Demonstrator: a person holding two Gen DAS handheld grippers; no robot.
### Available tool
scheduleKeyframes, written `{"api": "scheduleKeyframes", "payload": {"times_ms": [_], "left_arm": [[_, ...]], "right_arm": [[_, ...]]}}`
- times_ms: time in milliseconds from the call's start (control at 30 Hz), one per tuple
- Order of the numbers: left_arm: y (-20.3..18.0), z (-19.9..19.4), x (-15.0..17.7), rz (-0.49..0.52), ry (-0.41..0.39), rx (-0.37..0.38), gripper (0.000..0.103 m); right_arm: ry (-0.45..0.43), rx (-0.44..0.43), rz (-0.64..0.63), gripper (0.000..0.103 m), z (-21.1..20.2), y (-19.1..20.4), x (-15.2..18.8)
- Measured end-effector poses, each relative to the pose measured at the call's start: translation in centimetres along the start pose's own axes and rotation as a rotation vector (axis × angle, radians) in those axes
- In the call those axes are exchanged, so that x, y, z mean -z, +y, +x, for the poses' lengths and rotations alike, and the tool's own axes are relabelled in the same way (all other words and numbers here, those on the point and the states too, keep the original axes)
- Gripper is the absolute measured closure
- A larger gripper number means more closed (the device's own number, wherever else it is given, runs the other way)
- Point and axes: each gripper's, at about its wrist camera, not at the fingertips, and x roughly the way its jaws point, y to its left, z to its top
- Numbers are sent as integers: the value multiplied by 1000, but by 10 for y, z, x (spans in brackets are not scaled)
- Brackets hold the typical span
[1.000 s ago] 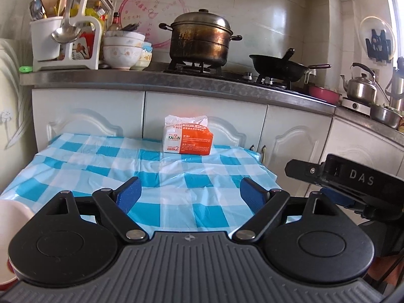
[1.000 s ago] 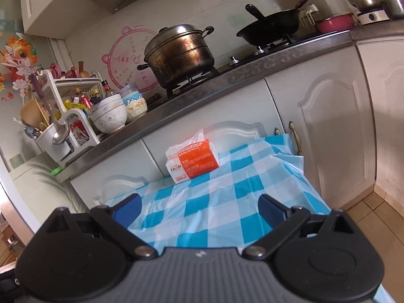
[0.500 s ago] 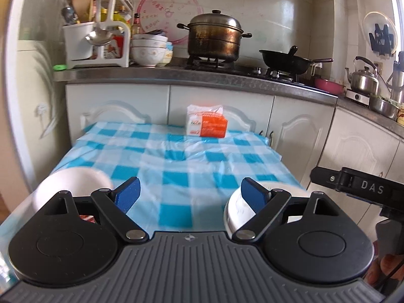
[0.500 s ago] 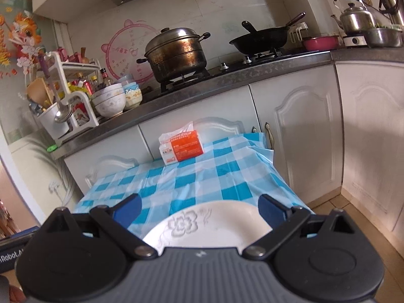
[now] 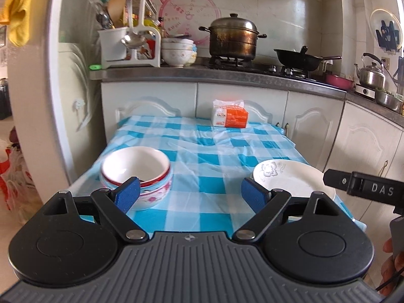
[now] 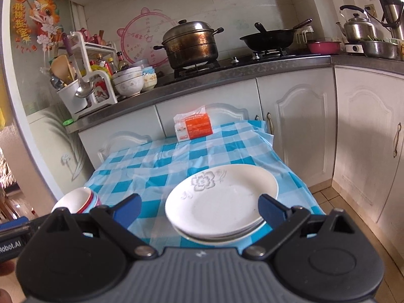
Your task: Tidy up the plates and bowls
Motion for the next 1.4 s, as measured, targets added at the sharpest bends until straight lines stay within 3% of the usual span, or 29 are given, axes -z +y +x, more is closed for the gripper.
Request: {"api": "scheduleKeyframes", "payload": {"times_ms": [500,1400], "left_arm": [[10,-29,11,-53,3,-56,0],[8,-33,25,-56,20,-151,0]], "right_arm": [[-10,0,-104,5,-26,36,19],[-14,21,-149,5,-36,45,39]]}}
